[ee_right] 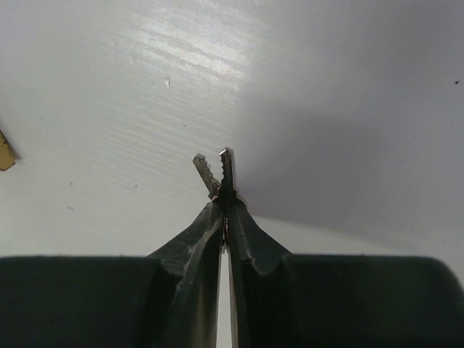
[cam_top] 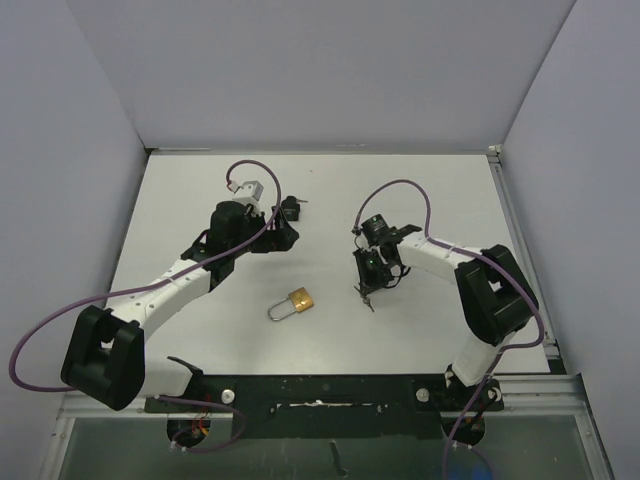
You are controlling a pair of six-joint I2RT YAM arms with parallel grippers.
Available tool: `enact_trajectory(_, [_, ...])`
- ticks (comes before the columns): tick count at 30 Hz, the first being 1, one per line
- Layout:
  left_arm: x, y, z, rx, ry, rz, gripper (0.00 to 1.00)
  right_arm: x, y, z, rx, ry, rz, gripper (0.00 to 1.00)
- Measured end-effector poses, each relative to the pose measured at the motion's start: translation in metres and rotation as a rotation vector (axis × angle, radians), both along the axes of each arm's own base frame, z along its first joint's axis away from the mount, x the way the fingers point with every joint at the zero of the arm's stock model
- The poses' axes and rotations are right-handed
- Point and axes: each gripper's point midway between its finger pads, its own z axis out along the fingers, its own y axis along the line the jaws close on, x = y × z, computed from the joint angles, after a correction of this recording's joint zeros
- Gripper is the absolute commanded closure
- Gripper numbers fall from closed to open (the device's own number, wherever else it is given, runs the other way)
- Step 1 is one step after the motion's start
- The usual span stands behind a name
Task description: Unlock with the key
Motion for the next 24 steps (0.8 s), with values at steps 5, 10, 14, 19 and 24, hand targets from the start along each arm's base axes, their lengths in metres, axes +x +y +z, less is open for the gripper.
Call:
enact_trajectory(5, [0.000, -0.001, -0.001, 0.000, 0.004, -0.003, 0.04, 0.002, 0.001, 0.000, -0.003, 0.001, 0.000, 1.00])
enact_trajectory(10, [0.000, -0.002, -0.001, -0.004, 0.001, -0.009, 0.04, 0.006, -0.001, 0.003, -0.021, -0.030, 0.010, 1.00])
enact_trajectory(14, [0.000, -0.006, 0.004, -0.021, -0.012, -0.029, 0.05, 0.017, 0.000, 0.021, -0.004, -0.120, 0.037, 1.00])
enact_trajectory(19, [0.001, -0.018, 0.015, -0.068, -0.049, -0.082, 0.08, 0.036, 0.007, 0.061, 0.059, -0.288, 0.088, 1.00])
enact_trajectory(24, [0.001, -0.036, 0.027, -0.142, -0.091, -0.161, 0.13, 0.047, 0.015, 0.088, 0.114, -0.393, 0.137, 1.00])
